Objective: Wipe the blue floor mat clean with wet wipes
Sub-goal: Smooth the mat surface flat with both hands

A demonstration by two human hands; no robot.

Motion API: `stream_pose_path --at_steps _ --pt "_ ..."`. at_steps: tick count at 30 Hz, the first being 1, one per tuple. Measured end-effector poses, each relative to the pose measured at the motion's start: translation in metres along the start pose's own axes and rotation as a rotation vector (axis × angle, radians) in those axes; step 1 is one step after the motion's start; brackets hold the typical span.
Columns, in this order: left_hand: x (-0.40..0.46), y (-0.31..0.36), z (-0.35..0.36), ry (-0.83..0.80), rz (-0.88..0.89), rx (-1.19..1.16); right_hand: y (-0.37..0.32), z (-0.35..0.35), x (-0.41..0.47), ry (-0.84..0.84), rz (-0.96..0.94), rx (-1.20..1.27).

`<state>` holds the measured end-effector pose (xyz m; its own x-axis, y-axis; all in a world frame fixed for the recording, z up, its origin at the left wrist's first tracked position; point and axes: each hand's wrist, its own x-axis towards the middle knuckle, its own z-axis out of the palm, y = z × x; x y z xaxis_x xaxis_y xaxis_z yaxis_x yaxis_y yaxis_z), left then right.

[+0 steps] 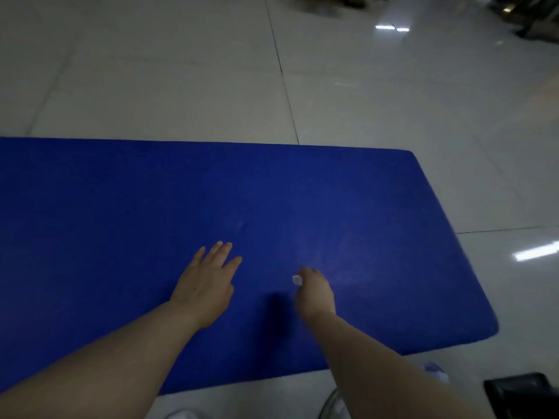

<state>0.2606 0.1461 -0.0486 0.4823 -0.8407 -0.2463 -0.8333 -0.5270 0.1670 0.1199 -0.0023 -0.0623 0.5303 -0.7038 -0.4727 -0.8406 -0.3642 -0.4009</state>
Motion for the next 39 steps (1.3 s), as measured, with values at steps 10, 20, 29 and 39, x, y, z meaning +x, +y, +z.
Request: stream_pose_path --at_steps 10,20,29,39 --pt "-0.084 -0.004 -0.082 -0.086 -0.131 0.129 -0.120 -0.031 -0.099 -0.080 -0.305 -0.296" --pt "-0.191 -0.024 -0.205 -0.020 -0.227 0.173 -0.174 -0.096 -0.201 0.074 -0.451 -0.400" --pt "-0.194 -0.093 -0.211 -0.033 -0.177 0.043 -0.232 -0.075 -0.206 0.115 -0.515 -0.655" --pt "-0.090 -0.173 -0.093 -0.274 -0.120 -0.009 -0.255 0.034 -0.077 -0.124 -0.455 -0.663"
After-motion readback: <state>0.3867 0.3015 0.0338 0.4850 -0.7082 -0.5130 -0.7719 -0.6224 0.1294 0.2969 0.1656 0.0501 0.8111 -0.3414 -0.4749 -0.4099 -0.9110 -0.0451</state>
